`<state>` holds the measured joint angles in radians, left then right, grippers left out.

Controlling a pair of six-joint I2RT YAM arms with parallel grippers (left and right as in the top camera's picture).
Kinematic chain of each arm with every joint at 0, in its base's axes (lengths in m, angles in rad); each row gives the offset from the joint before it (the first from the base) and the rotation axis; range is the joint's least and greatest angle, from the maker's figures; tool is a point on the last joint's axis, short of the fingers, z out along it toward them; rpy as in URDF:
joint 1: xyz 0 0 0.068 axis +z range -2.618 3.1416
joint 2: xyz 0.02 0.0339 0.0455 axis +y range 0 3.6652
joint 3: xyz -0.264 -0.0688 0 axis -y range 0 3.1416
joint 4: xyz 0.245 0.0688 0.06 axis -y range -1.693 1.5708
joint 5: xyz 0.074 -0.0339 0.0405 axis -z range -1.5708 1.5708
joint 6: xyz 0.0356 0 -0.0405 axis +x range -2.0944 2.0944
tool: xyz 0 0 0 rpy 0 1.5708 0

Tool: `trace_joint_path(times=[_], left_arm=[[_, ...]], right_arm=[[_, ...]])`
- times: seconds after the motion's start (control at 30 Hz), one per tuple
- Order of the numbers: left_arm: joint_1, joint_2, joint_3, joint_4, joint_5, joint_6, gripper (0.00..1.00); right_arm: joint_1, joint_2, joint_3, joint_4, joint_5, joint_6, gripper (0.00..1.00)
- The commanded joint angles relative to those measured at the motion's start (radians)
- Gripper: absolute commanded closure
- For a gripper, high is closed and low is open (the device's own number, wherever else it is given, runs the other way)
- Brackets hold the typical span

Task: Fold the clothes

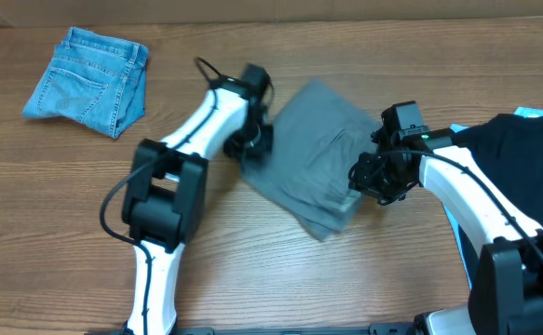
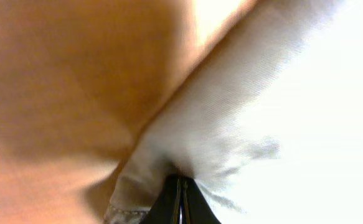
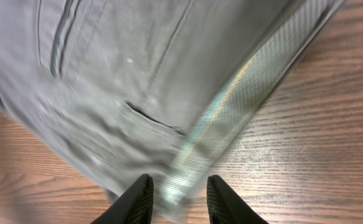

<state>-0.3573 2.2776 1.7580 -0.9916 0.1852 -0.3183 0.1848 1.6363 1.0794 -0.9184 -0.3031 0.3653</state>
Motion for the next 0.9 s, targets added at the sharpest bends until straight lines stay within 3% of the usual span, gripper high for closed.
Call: trace_joint_path(times=[0.0, 0.13, 0.3, 0.37, 0.4, 0.43, 0.5, 0.57, 0.77, 0.83, 0.87], left_arm=[[0.076, 0.058, 0.06, 0.085, 0.076, 0.02, 0.95], [0.112, 0.057, 0.212, 0.011, 0.149, 0.051, 0.88], [0.129, 0.056, 0.453, -0.253, 0.224, 0.135, 0.77], [0.129, 0.056, 0.528, -0.369, 0.261, 0.154, 0.53], [0.129, 0.056, 0.552, -0.426, 0.261, 0.167, 0.28], [0.128, 0.056, 0.565, -0.467, 0.26, 0.186, 0.31], [0.128, 0.056, 0.576, -0.552, 0.264, 0.207, 0.65], [0.129, 0.056, 0.576, -0.621, 0.241, 0.206, 0.84], [0.121, -0.028, 0.572, -0.698, 0.003, 0.074, 0.84], [0.109, -0.074, 0.572, -0.698, -0.005, 0.048, 0.75], [0.102, -0.094, 0.572, -0.698, -0.013, 0.039, 0.66]], right_arm=[[0.018, -0.019, 0.021, 0.023, 0.011, -0.042, 0.67], [0.042, -0.018, 0.021, 0.118, 0.008, -0.122, 0.67], [0.051, -0.002, 0.02, 0.29, 0.069, -0.133, 0.69], [0.05, 0.019, 0.02, 0.34, 0.124, -0.098, 0.69], [0.049, 0.034, 0.02, 0.352, 0.163, -0.053, 0.67], [0.048, 0.048, 0.02, 0.359, 0.183, -0.033, 0.67], [0.048, 0.09, 0.02, 0.368, 0.208, -0.027, 0.69], [0.048, 0.126, 0.02, 0.368, 0.208, -0.027, 0.73], [0.049, 0.202, 0.02, 0.364, 0.184, -0.023, 0.74], [0.049, 0.208, 0.02, 0.36, 0.168, -0.021, 0.74], [0.048, 0.209, 0.02, 0.357, 0.168, -0.02, 0.73]])
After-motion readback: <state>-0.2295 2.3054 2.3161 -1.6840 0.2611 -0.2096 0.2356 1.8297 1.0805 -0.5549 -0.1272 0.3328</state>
